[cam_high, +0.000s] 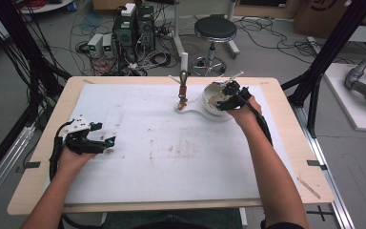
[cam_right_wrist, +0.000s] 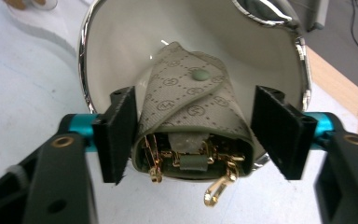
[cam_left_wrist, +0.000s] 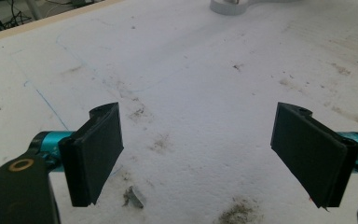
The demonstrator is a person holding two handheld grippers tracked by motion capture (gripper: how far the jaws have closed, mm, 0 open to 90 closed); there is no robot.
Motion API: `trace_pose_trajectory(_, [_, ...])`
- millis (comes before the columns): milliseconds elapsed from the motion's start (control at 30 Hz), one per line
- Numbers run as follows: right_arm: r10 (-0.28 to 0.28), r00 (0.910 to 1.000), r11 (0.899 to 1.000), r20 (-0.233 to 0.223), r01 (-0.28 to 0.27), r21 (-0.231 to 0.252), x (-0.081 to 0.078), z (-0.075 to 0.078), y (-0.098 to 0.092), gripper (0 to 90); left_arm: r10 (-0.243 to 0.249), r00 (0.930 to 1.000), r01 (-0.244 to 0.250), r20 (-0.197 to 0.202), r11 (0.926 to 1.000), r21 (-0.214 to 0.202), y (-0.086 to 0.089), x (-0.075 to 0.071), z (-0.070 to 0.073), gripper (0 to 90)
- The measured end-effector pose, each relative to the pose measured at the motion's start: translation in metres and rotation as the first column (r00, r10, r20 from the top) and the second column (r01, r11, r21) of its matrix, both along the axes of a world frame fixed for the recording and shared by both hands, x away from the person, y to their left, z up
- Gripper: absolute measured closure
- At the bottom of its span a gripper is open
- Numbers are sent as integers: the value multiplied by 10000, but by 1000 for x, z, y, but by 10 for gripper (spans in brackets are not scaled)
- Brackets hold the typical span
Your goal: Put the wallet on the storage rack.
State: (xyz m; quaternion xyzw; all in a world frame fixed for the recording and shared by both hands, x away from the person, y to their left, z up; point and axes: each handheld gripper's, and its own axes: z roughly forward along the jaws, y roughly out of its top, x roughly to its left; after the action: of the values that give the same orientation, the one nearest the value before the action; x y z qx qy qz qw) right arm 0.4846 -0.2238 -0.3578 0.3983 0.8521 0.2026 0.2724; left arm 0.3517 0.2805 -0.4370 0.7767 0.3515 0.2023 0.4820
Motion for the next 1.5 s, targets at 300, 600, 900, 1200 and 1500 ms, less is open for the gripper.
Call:
trace_pose_trajectory(300, [-39,9999,9959,152,25,907,-22,15,-8,223,-56,10000,56,25,10000,40,0,0,1,165])
trace_pose_trajectory(600, [222,9971,9779,733,-369,2056,-51,23,-21,221,-53,9999,53,94,10000,4,0,-1,2,165])
trace_pose_trajectory(900, [236,9929,9509,1168,-583,3039,-82,8,-41,221,-42,9999,42,106,10000,-6,-2,-1,2,165])
trace_pose_trajectory(1200, [700,9841,9277,1632,-1243,3521,-112,-5,-41,220,86,9996,-79,284,9997,-228,0,-3,5,165])
trace_pose_trajectory(1500, [743,9807,8971,1808,-1449,4175,-129,-29,-45,207,98,9995,-90,286,9996,-262,-1,-3,5,165])
